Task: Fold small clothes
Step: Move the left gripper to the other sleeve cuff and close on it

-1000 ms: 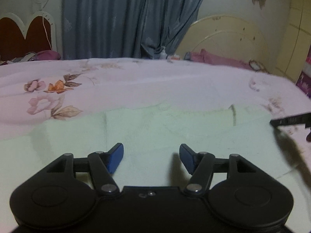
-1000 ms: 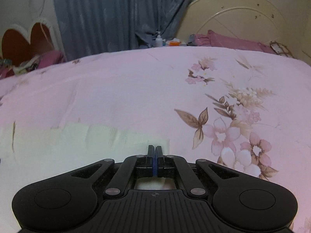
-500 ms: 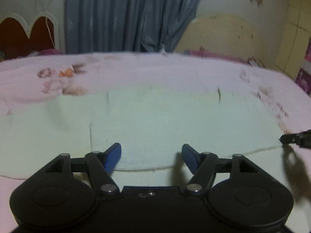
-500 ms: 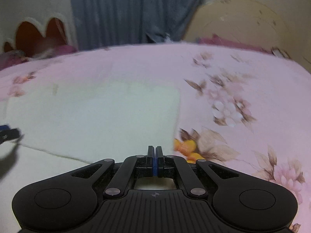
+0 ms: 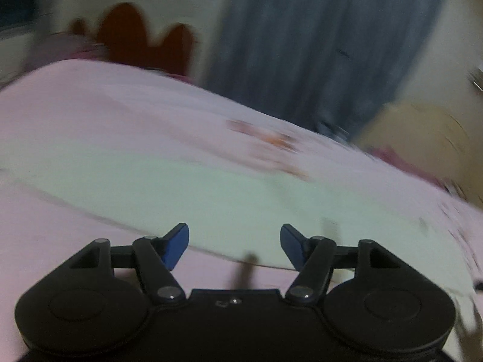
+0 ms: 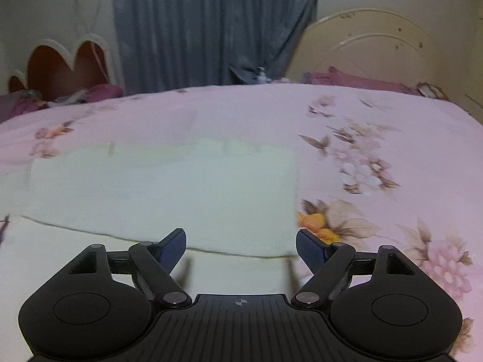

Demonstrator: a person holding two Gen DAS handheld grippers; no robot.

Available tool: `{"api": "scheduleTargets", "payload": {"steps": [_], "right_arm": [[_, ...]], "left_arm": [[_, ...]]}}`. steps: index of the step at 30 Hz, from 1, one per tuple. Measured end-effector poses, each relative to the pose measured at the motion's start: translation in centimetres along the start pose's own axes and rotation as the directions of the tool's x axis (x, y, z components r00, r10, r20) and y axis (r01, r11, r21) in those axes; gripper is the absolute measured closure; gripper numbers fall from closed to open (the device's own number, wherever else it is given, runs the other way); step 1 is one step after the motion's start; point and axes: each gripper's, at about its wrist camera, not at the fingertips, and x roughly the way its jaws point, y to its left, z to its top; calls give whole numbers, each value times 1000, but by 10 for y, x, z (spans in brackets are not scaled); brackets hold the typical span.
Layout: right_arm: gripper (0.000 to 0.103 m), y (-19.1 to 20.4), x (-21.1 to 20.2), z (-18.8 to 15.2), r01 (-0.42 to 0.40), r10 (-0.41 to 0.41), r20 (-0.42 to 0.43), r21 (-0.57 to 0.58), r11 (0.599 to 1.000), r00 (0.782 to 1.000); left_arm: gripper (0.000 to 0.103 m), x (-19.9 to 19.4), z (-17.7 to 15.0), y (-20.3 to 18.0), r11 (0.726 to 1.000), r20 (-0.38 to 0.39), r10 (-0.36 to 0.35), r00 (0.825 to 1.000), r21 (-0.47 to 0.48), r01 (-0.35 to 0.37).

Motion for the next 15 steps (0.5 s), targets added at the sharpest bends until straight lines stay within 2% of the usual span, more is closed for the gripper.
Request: {"api": "scheduleTargets", "payload": {"steps": [3, 6, 10, 15], "right_arm": [[44, 14, 2, 0, -10, 10, -9, 11, 1000, 1000], [45, 24, 7, 1, -16, 16, -18, 20, 1000, 1000], [45, 33, 15, 6, -12, 13, -27, 31, 999, 1000], [45, 39, 15, 13, 4, -3, -27, 34, 999, 1000]], "left_arm": [[41, -12, 10, 58, 988, 61, 89, 994, -135, -80], [43, -16, 17, 105, 955, 76, 135, 988, -276, -109], [44, -7, 24, 141, 914, 65, 147, 987, -390, -111], [46, 2, 25, 172, 858, 83, 116, 990, -511, -58]]}}
